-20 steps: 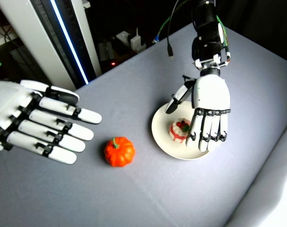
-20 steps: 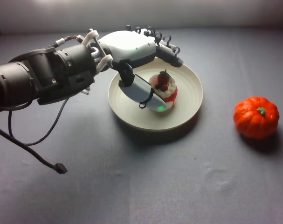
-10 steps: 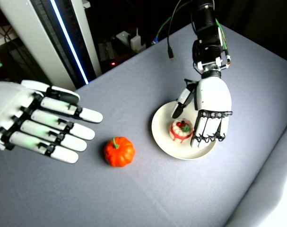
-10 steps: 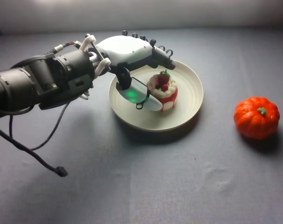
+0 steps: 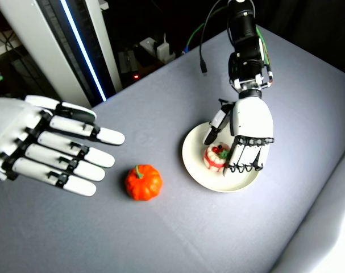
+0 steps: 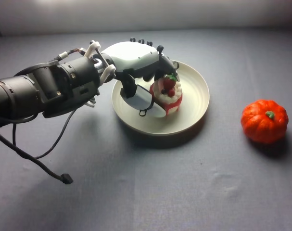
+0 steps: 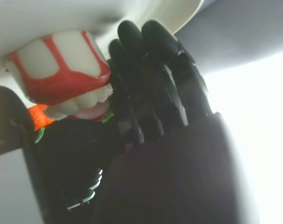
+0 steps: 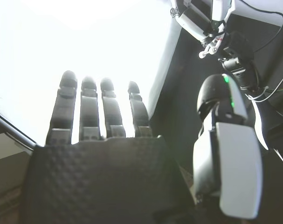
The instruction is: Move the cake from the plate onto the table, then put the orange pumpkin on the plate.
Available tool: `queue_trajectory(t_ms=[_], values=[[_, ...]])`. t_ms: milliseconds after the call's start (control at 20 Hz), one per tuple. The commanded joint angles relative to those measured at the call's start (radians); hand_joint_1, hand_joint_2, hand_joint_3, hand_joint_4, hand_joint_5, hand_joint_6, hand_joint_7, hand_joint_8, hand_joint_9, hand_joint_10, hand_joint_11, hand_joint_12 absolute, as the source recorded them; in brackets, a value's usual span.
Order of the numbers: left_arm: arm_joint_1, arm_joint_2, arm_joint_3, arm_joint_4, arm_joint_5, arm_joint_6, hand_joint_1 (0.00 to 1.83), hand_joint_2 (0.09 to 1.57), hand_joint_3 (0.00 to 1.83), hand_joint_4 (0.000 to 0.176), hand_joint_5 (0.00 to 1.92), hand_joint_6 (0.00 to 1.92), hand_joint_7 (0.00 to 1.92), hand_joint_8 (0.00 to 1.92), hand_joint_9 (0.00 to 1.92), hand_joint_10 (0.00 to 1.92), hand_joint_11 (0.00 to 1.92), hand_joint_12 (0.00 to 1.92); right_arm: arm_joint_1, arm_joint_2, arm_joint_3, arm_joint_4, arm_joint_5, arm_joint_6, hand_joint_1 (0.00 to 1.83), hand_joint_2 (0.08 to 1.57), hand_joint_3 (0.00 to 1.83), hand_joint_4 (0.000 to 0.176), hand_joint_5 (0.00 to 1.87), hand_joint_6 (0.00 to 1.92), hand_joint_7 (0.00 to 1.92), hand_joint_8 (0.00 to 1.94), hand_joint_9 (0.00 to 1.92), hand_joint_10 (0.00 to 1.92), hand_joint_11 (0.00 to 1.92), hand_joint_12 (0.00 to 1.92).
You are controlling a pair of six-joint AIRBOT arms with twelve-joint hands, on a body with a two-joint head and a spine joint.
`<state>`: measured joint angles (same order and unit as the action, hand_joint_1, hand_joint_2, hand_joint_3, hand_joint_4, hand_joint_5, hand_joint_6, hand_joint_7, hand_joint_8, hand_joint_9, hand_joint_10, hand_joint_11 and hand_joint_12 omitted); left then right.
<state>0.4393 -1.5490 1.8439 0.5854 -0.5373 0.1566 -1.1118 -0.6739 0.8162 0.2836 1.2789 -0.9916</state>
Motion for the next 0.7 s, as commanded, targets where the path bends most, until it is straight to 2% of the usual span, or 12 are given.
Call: queue_trajectory(t_ms=[0,50,100,150,250,300,350,400,450,500,550,650], values=[[-0.009,0.001,0.006,-0.033,-0.101,0.0,1.18,0.96,0.0,0.0,0.59,1.48,0.49,1.84,0.52,1.92,0.55,1.92,0.012,0.003,0.006,0.006,0.125,0.007,0.28,1.12,0.0,0.126,0.0,0.0,0.0,0.0,0.0,0.0,0.05,0.05],[-0.01,0.001,0.008,-0.033,-0.103,0.0,1.18,0.96,0.0,0.0,0.59,1.48,0.49,1.84,0.52,1.92,0.55,1.92,0.012,0.003,0.007,0.006,0.125,0.007,0.28,1.12,0.0,0.126,0.0,0.0,0.0,0.0,0.0,0.0,0.05,0.05],[-0.01,0.001,0.01,-0.033,-0.105,0.0,1.28,1.01,0.01,0.0,0.65,1.72,0.71,1.92,0.79,1.92,0.91,1.92,0.012,0.001,0.007,0.006,0.125,0.007,0.27,1.11,0.0,0.138,0.0,0.0,0.01,0.0,0.02,0.0,0.06,0.06],[-0.011,0.001,0.011,-0.034,-0.108,0.0,1.31,1.03,0.01,0.0,0.68,1.77,0.75,1.92,0.83,1.92,0.95,1.92,0.012,0.001,0.007,0.006,0.125,0.007,0.27,1.1,0.01,0.138,0.0,0.0,0.01,0.01,0.02,0.01,0.01,0.22],[-0.011,0.001,0.012,-0.04,-0.115,0.0,1.35,1.05,0.01,0.0,0.72,1.79,0.8,1.9,0.87,1.92,0.98,1.92,0.012,0.0,0.008,0.006,0.125,0.007,0.25,1.09,0.01,0.135,0.0,0.0,0.01,0.0,0.02,0.0,0.0,0.25],[-0.011,0.001,0.013,-0.043,-0.121,0.0,1.42,1.08,0.01,0.0,0.77,1.76,0.88,1.8,0.92,1.92,0.99,1.92,0.012,-0.001,0.008,0.006,0.125,0.007,0.23,1.1,0.0,0.147,0.0,0.0,0.02,0.0,0.05,0.01,0.0,0.3],[-0.012,0.001,0.013,-0.045,-0.125,0.0,1.42,1.09,0.01,0.0,0.79,1.75,0.89,1.79,0.91,1.92,0.98,1.92,0.012,-0.001,0.008,0.006,0.125,0.008,0.24,1.1,0.0,0.141,0.0,0.0,0.01,0.0,0.03,0.0,0.0,0.27],[-0.012,0.005,0.011,-0.046,-0.131,0.0,1.19,1.17,0.04,0.0,0.79,1.42,0.86,1.8,0.88,1.92,0.94,1.92,0.012,-0.001,0.008,0.006,0.125,0.008,0.25,1.09,0.0,0.15,0.0,0.0,0.01,0.0,0.01,0.0,0.0,0.26],[-0.011,0.011,0.008,-0.046,-0.134,0.0,1.14,1.18,0.04,0.0,0.8,1.34,0.85,1.79,0.86,1.92,0.92,1.92,0.012,-0.001,0.008,0.006,0.124,0.009,0.24,1.09,0.0,0.146,0.0,0.0,0.01,0.0,0.02,0.0,0.0,0.27],[-0.011,0.029,-0.007,-0.046,-0.138,0.0,1.35,1.13,0.01,0.0,0.78,1.6,0.81,1.82,0.83,1.92,0.93,1.92,0.012,-0.001,0.008,0.007,0.121,0.01,0.24,1.09,0.0,0.133,0.0,0.0,0.0,0.0,0.01,0.0,0.0,0.22],[-0.012,0.045,-0.022,-0.049,-0.142,0.0,1.2,1.17,0.13,0.0,0.75,1.43,0.74,1.61,0.83,1.92,0.96,1.92,0.012,-0.001,0.008,0.007,0.119,0.01,0.24,1.08,0.0,0.134,0.0,0.0,0.0,0.0,0.0,0.0,0.0,0.17],[-0.014,0.083,-0.054,-0.07,-0.149,0.0,1.16,1.14,0.24,0.0,0.75,1.37,0.73,1.56,0.77,1.92,0.89,1.92,0.012,-0.001,0.008,0.008,0.114,0.015,0.26,1.09,0.0,0.139,0.0,0.0,0.0,0.0,0.0,0.0,0.0,0.02]])
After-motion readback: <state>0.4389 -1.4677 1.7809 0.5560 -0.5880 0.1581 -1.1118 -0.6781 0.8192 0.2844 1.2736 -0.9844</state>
